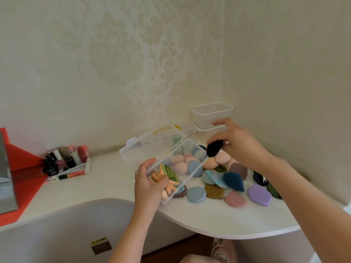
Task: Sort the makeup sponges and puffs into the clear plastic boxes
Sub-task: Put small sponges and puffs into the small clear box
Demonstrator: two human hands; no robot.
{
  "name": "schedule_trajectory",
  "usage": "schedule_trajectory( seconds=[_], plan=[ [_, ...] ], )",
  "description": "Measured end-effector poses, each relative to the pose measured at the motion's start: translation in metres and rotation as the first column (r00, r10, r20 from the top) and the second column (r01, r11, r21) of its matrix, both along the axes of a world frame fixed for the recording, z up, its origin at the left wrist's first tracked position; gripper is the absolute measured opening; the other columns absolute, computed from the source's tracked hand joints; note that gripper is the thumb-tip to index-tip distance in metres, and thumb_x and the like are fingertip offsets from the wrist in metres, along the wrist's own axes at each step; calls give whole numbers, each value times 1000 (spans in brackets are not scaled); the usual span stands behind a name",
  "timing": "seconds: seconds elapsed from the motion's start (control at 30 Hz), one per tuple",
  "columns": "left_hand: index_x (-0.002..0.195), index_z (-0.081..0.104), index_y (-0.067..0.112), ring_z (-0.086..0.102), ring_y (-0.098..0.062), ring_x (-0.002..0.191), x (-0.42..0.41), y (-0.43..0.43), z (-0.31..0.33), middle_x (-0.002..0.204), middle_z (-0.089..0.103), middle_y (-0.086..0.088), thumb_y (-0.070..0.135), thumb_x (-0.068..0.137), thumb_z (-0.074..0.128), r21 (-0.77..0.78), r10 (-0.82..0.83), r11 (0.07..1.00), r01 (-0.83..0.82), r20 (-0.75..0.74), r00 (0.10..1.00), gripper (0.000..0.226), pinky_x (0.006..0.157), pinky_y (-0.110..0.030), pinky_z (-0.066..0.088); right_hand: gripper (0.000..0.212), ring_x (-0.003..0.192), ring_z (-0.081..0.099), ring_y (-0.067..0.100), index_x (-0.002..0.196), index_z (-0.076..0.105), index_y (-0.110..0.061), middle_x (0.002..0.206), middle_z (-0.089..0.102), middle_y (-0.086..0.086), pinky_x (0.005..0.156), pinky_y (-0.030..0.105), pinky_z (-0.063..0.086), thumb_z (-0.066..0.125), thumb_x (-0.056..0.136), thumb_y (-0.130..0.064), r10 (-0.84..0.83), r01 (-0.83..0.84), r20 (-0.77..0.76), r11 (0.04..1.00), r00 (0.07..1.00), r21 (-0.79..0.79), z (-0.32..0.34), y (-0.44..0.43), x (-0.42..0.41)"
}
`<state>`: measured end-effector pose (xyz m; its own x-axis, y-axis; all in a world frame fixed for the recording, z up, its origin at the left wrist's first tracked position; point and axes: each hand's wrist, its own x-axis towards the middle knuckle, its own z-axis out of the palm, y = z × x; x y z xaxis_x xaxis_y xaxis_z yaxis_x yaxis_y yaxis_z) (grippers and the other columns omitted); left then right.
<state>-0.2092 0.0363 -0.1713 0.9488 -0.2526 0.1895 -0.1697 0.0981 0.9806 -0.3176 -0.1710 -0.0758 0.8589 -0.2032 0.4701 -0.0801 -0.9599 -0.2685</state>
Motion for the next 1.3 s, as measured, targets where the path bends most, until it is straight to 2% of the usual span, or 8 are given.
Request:
schedule_trajectory(
  seconds=[0.17,0.3,0.57,0.77,0.87,0.97,1.13,1.3],
  plan=[
    [120,53,31,44,15,97,1,1,-1,125,47,6,3,80,68,89,15,996,-22,70,997,52,62,1,39,48,107,57,23,121,63,-36,116,61,0,57,20,28,44,94,-2,88,-167,-272,945,958,-283,-10,39,31],
    [123,52,30,44,16,96,2,4,-1,126,47,7,4,79,69,155,26,987,-41,103,994,53,63,3,38,42,105,54,29,127,57,-22,108,57,9,68,30,28,46,91,-2,38,-221,-360,847,932,-483,-20,63,59],
    [122,50,33,41,-12,115,9,8,1,124,39,2,31,76,76,246,103,962,-120,80,991,53,84,-20,35,32,84,59,29,120,38,-13,92,67,13,74,43,49,44,89,-8,226,-199,-324,973,919,115,-49,83,80],
    [129,49,23,17,-28,135,16,14,-6,148,23,-13,44,73,73,403,254,795,-454,459,852,65,104,-47,34,27,87,56,26,107,60,-13,94,66,9,83,42,49,37,92,-20,190,-180,-339,982,921,62,-55,82,76],
    [116,59,17,43,-18,121,24,18,-7,126,53,-4,40,88,53,405,-3,824,-397,703,711,36,114,-32,20,31,80,59,24,99,65,-17,88,68,5,81,43,50,35,90,-17,212,-206,-335,977,918,54,-59,80,79],
    [110,59,21,51,1,101,28,21,0,105,59,11,33,96,29,530,-292,828,-185,688,665,36,115,-15,11,32,87,60,24,103,67,-15,96,70,6,84,40,49,38,91,-12,243,-224,-342,970,908,93,-52,78,75],
    [106,63,18,49,-7,101,37,28,4,102,60,8,30,89,22,624,-404,757,-193,680,611,46,106,-8,14,31,100,57,10,111,67,-22,106,66,-10,70,1,32,44,94,-12,79,-62,-237,995,968,77,-19,57,43],
    [119,59,18,40,-2,105,38,28,5,109,46,15,33,87,18,661,-452,738,-131,630,631,54,94,-15,32,24,98,60,23,111,63,-14,106,66,5,75,28,44,46,93,-16,-326,349,-422,937,846,-23,-12,7,36]
  ],
)
